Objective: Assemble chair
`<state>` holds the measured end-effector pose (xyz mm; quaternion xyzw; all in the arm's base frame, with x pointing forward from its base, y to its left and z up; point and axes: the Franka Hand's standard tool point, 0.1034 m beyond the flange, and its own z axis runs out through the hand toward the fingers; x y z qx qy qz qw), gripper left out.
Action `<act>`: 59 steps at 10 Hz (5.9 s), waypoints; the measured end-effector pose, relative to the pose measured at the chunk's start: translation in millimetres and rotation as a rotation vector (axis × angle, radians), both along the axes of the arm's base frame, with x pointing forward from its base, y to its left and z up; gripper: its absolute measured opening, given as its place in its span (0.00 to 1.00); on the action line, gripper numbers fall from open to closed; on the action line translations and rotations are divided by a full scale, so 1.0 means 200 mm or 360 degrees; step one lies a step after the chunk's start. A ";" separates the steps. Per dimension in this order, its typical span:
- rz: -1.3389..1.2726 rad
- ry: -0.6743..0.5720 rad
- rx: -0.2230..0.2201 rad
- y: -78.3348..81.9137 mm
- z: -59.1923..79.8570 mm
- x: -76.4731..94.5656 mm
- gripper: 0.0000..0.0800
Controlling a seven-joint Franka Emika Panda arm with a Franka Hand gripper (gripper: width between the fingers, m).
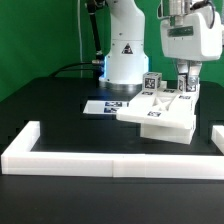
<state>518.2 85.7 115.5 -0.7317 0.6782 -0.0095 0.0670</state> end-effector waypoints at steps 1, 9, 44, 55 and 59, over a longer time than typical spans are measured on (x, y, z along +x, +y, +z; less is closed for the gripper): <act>0.0001 0.0000 0.0000 0.00 0.00 0.00 0.36; 0.0892 -0.0075 -0.0091 0.04 0.00 0.00 0.81; 0.0492 -0.0021 -0.0063 0.07 -0.01 -0.01 0.36; -0.0082 0.0080 0.0019 0.11 -0.01 -0.06 0.78; -0.0067 0.0079 0.0017 0.11 -0.02 -0.06 0.81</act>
Offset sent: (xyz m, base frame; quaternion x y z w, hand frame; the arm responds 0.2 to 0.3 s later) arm 0.0014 0.0075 0.0037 -0.0119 -0.0069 -0.0859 0.9962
